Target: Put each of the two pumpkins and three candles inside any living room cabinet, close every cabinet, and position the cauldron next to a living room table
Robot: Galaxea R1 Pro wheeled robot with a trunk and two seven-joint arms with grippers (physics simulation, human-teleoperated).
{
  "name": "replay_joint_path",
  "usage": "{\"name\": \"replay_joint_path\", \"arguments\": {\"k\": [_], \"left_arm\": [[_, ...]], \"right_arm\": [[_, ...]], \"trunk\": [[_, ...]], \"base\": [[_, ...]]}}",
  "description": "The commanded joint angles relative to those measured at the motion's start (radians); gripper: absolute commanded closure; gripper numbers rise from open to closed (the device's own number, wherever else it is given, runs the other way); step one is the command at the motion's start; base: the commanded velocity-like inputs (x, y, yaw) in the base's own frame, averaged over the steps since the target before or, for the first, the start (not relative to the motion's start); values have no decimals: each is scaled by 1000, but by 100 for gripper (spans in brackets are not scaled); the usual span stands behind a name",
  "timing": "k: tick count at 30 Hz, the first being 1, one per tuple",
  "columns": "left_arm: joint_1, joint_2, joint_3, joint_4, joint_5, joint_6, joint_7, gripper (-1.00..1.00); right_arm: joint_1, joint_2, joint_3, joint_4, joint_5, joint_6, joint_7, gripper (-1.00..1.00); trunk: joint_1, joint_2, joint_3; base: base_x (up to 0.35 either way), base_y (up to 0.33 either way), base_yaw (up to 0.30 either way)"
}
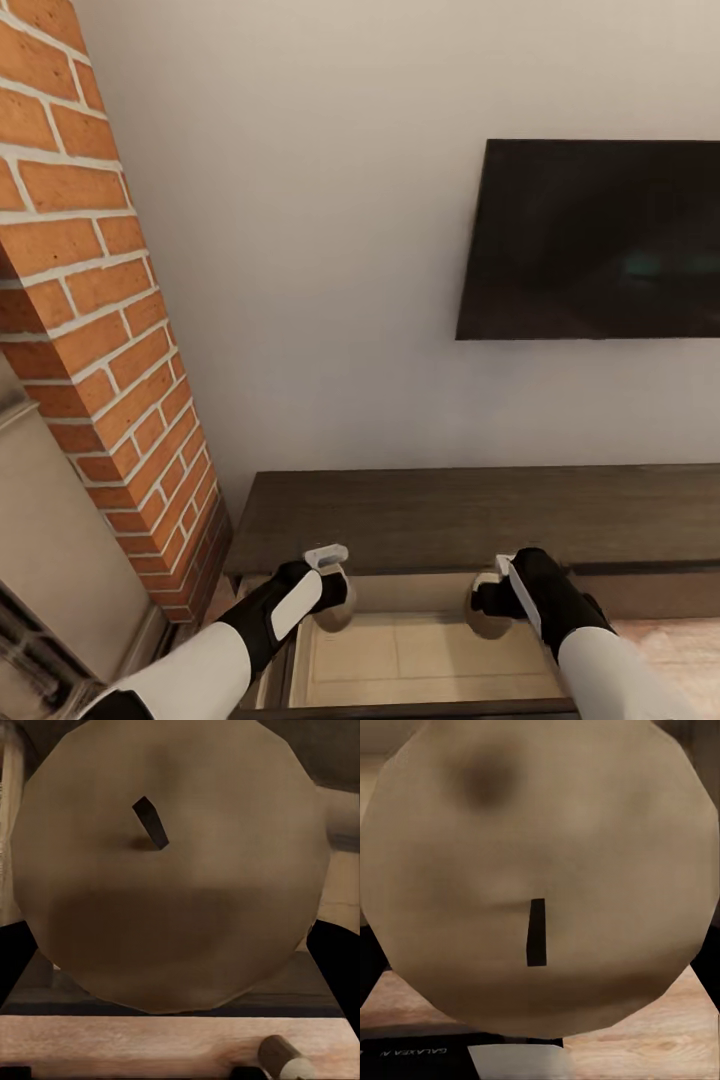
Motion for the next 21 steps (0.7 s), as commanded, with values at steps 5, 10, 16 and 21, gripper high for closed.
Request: {"name": "replay_joint_path", "arguments": {"k": [5,10,16,21], "left_arm": [[5,-13,-4,85,-1,-57,-44,100],[6,-15,-5,127,-3,-71,-126,100],[6,-15,-5,129,-4,-84,-134,100],[6,-13,-5,129,-4,-86,-135,100]], "right_arm": [[0,4,36,78,2,-59,-1,100],[0,16,66,172,3,-197,-4,100],[0,16,75,180,4,-214,-4,100],[0,17,76,180,4,-215,-5,100]], "trunk": [[0,0,0],[0,0,0],[0,0,-5],[0,0,-13]], "base": [[0,0,0],[0,0,0],[0,0,0],[0,0,0]]}}
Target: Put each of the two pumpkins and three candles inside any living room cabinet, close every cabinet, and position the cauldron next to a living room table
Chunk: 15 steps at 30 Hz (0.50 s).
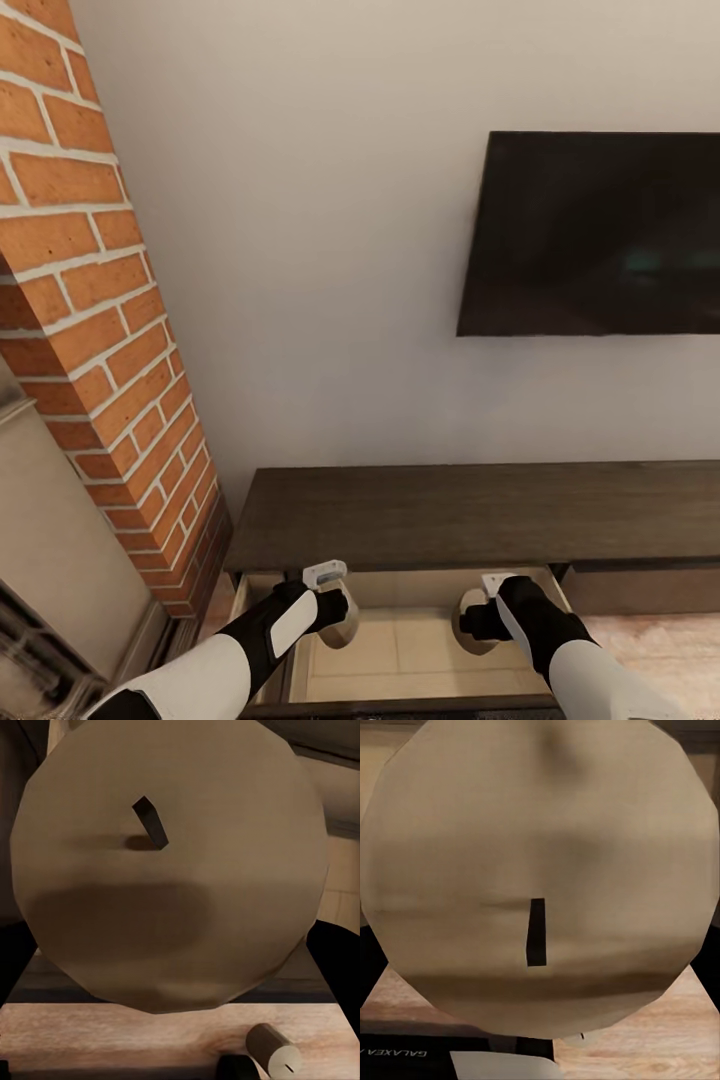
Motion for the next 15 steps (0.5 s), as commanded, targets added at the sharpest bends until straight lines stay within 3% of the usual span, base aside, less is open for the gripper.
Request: {"name": "replay_joint_path", "arguments": {"k": [1,10,15], "left_arm": [[0,0,0,0,0,0,-1,100],[0,1,0,-9,-3,-2,-4,100],[0,1,0,-33,-5,-2,-34,100]], "right_arm": [[0,0,0,-1,0,0,0,100],[0,-5,0,-3,1,-3,1,100],[0,-6,0,-8,1,-5,1,100]], "trunk": [[0,0,-2],[0,0,-16],[0,0,-24]], "base": [[0,0,0],[0,0,0],[0,0,0]]}}
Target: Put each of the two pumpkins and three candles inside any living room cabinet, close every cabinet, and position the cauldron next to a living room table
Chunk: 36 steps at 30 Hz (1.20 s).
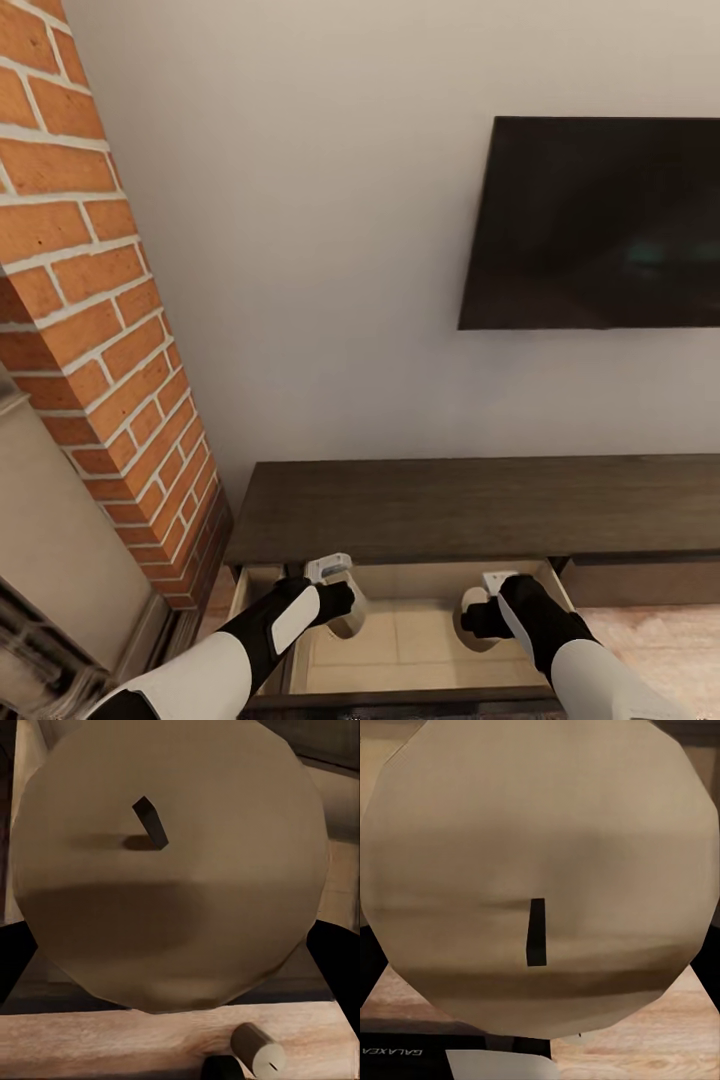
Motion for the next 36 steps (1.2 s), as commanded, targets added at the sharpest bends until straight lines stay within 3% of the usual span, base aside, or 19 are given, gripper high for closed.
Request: {"name": "replay_joint_path", "arguments": {"k": [1,9,15,26,36], "left_arm": [[0,0,-1,-5,-3,1,-3,100],[0,1,-4,-18,-3,-4,-8,100],[0,3,-5,-32,0,-60,-9,100],[0,3,-5,-35,1,-68,-8,100],[0,3,0,-34,7,-70,3,100]], "right_arm": [[0,0,-1,-1,-1,0,0,100],[0,-1,-2,-2,-2,-3,1,100],[0,-1,-2,-3,-4,-3,1,100],[0,-1,-2,-3,-6,-5,1,100],[-2,0,-3,-7,-6,-2,7,100]], "trunk": [[0,0,-2],[0,0,-15],[11,-21,-34],[15,-28,-54],[54,-98,-102]], "base": [[0,0,0],[0,0,0],[0,0,0],[0,0,0],[0,0,0]]}}
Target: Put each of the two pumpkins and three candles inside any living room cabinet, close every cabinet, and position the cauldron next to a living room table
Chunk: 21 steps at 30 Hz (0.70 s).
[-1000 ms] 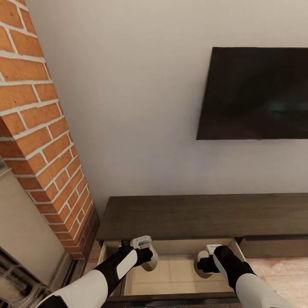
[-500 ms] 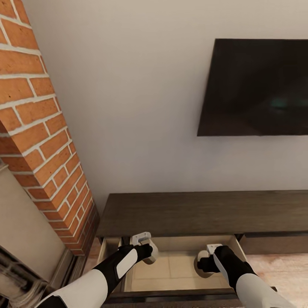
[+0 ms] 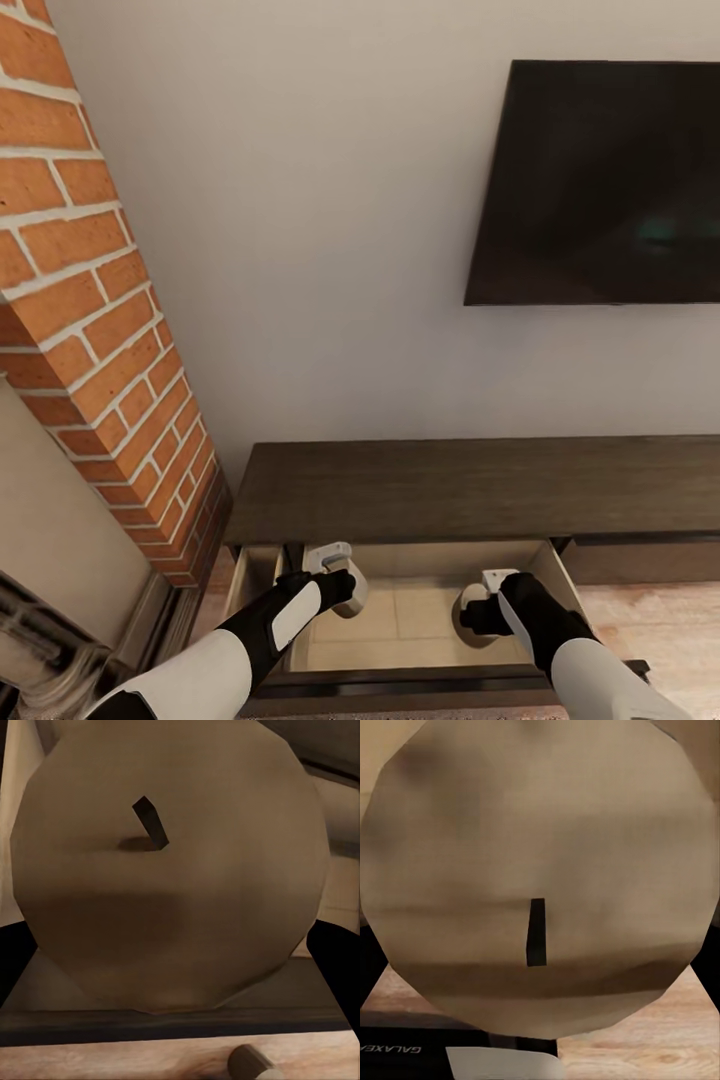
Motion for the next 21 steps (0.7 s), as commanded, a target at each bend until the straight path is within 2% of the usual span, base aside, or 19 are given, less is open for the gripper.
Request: {"name": "replay_joint_path", "arguments": {"k": [1,9,15,21], "left_arm": [[0,0,0,0,-1,0,0,100],[-1,1,1,-3,0,1,0,100],[-2,2,3,-3,-1,1,0,100],[-2,2,4,-4,-2,1,1,100]], "right_arm": [[-1,1,0,0,1,0,-2,100],[-13,5,1,-14,-1,14,-4,100],[-24,31,1,-30,2,18,-5,100],[-26,39,1,-41,3,18,-7,100]], "trunk": [[4,-7,-5],[35,-63,-43],[58,-105,-71],[81,-147,-100]], "base": [[0,0,0],[0,0,0],[0,0,0],[0,0,0]]}}
